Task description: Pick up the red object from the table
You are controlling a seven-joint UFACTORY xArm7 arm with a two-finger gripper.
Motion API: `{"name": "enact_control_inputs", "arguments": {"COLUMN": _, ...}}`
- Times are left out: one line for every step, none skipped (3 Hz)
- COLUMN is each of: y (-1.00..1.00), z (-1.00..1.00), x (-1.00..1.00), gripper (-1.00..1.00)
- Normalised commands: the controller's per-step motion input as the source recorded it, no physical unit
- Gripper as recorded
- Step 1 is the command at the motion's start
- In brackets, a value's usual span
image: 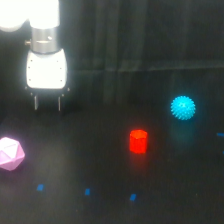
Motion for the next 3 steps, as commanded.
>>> {"name": "enact_control_inputs", "arguments": {"y": -0.53, "z": -0.17, "x": 1.00, "gripper": 1.00}}
{"name": "enact_control_inputs", "arguments": {"y": -0.09, "z": -0.49, "x": 1.00, "gripper": 0.91}}
{"name": "enact_control_inputs", "arguments": {"y": 0.12, "z": 0.10, "x": 1.00, "gripper": 0.38}}
